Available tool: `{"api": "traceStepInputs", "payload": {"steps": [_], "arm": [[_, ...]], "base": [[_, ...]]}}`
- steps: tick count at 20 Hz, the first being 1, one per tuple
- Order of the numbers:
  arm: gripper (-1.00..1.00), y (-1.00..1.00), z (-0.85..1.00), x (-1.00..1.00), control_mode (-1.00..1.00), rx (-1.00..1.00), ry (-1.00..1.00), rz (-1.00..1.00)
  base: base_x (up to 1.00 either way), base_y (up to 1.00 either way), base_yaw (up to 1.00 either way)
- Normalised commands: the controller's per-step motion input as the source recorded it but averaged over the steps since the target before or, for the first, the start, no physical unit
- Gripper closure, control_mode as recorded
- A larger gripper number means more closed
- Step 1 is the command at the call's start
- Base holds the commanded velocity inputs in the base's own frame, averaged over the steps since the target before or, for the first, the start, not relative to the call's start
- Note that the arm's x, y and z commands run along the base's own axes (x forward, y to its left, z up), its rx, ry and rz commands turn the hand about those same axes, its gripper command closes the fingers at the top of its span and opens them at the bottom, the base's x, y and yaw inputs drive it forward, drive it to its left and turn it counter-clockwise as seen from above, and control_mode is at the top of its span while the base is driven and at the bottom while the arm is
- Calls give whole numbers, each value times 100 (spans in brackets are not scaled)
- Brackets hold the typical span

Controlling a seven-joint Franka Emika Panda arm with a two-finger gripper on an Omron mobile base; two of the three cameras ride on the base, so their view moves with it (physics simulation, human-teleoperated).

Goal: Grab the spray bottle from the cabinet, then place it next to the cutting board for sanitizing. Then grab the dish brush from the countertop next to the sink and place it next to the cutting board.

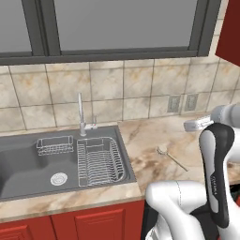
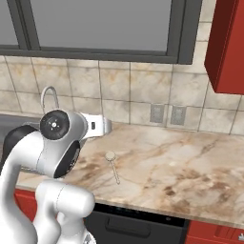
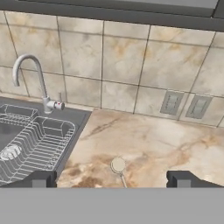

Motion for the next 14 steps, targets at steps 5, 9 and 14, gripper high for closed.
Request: {"api": "traceStepInputs", "payload": {"steps": [5,9,14], "arm": [[-100,0,-15,42,-100,0,35,0],[-100,-6,-40,10,-100,0,27,0],[-100,-1,-62,0,-100,-1,16,0]], "base": [[0,0,0],[0,0,0],[0,0,0]]}}
